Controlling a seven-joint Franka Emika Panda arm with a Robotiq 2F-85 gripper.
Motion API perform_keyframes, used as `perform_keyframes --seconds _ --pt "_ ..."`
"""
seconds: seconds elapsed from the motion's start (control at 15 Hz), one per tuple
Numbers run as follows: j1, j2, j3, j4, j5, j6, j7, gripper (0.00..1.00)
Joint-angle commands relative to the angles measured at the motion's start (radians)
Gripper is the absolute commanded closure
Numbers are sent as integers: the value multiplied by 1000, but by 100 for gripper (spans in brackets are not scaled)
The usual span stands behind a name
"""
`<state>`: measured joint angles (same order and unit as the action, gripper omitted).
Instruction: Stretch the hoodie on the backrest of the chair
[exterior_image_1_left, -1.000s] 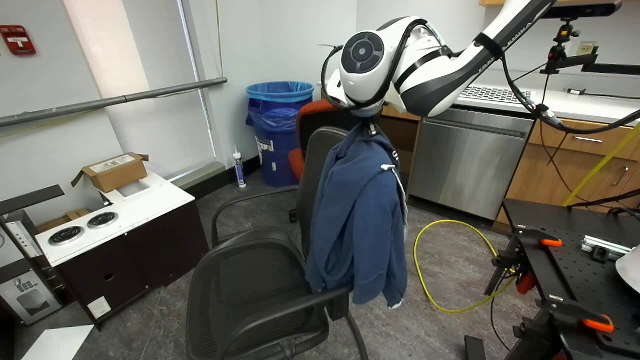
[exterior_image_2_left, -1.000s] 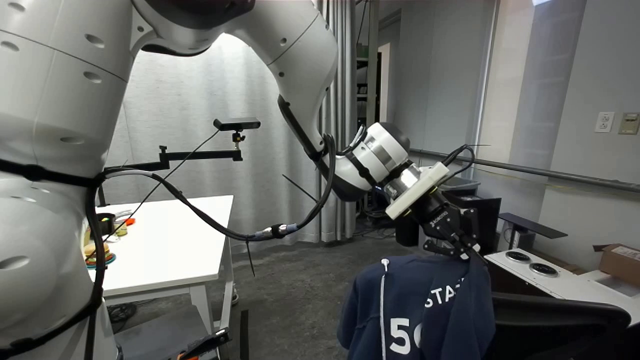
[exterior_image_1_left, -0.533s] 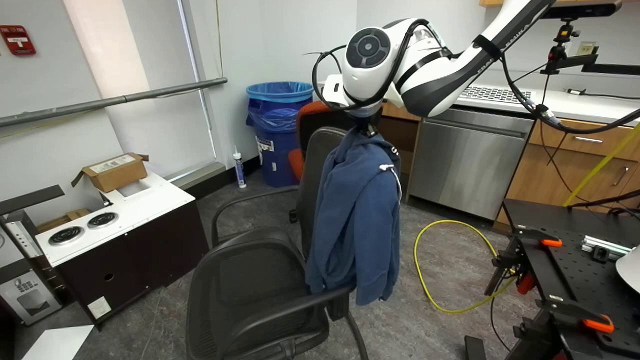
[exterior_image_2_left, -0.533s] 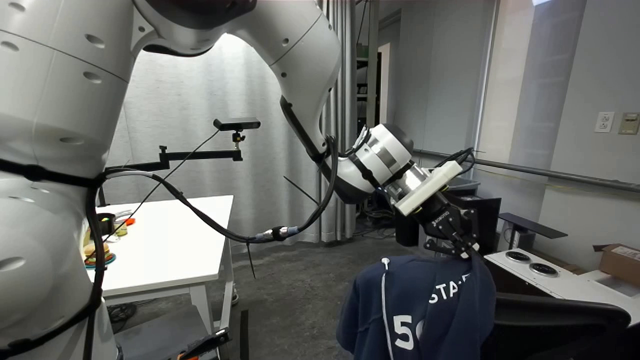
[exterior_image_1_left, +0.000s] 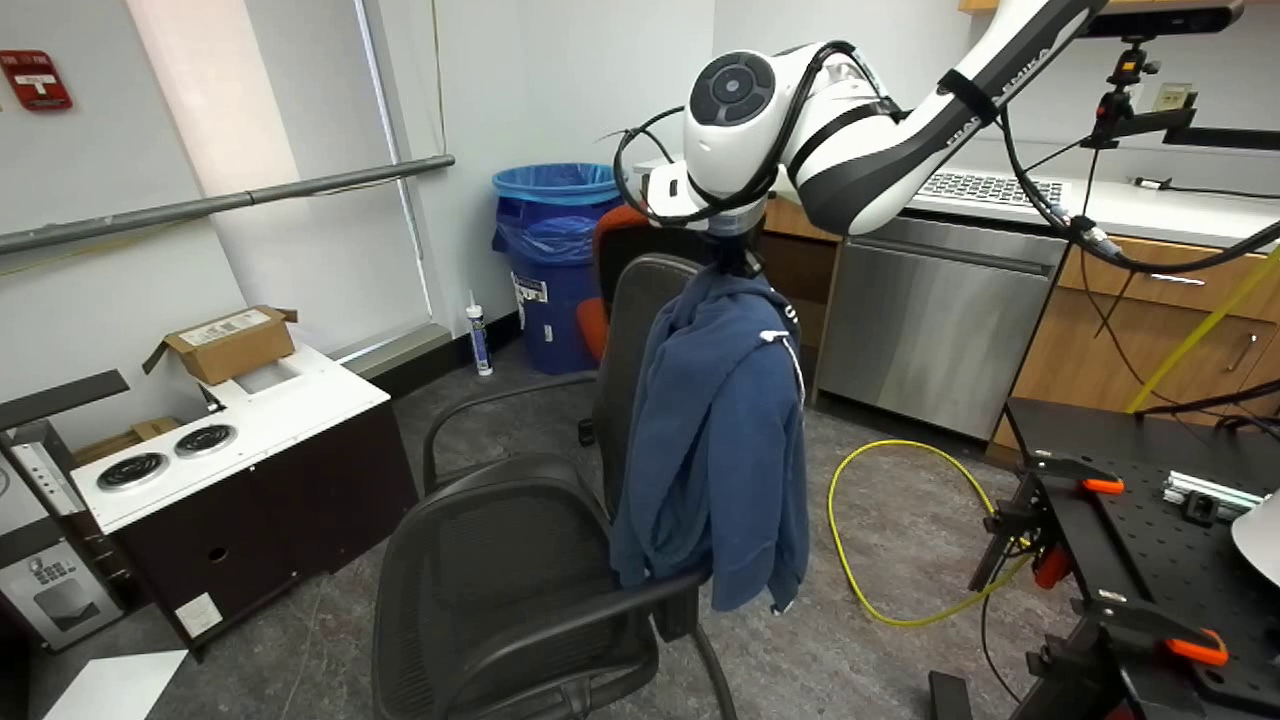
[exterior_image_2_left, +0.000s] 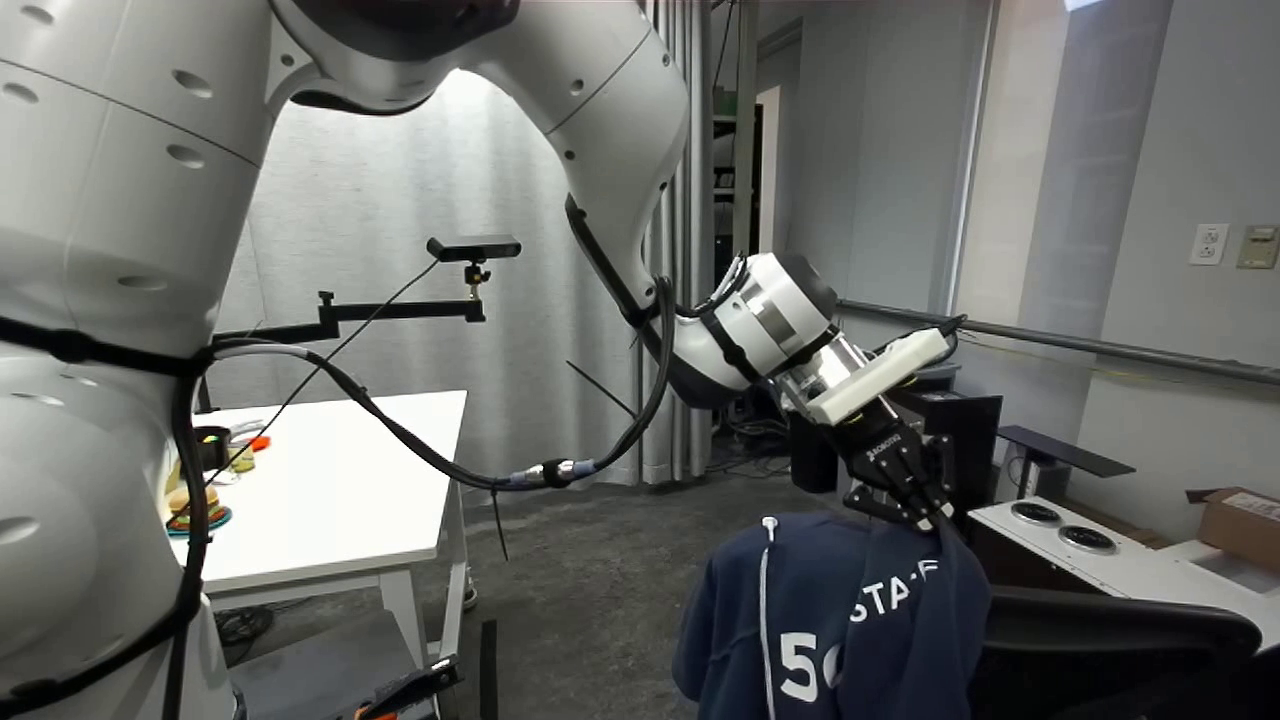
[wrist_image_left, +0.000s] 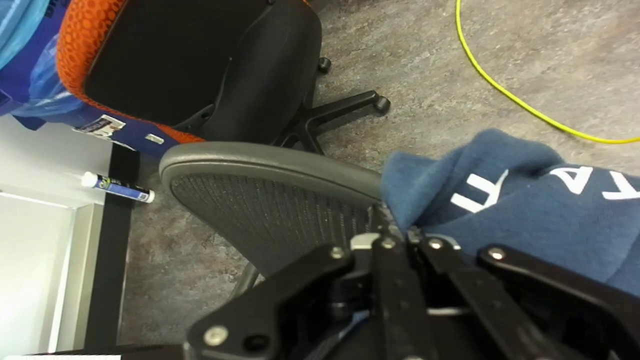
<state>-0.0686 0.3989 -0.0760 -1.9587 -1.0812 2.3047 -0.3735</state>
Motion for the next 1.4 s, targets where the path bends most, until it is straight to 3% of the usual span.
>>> perform_keyframes --seconds 0.0,0.33,0.67,0.87,1.33 --pt "-28 14 25 32 67 -19 -126 99" --pt "-23 14 22 39 101 -58 -145 99" --pt "2 11 20 59 242 -298 -56 99" --pt "28 4 3 70 178 -344 117 99" --pt "67 -3 -12 58 -42 -329 504 99"
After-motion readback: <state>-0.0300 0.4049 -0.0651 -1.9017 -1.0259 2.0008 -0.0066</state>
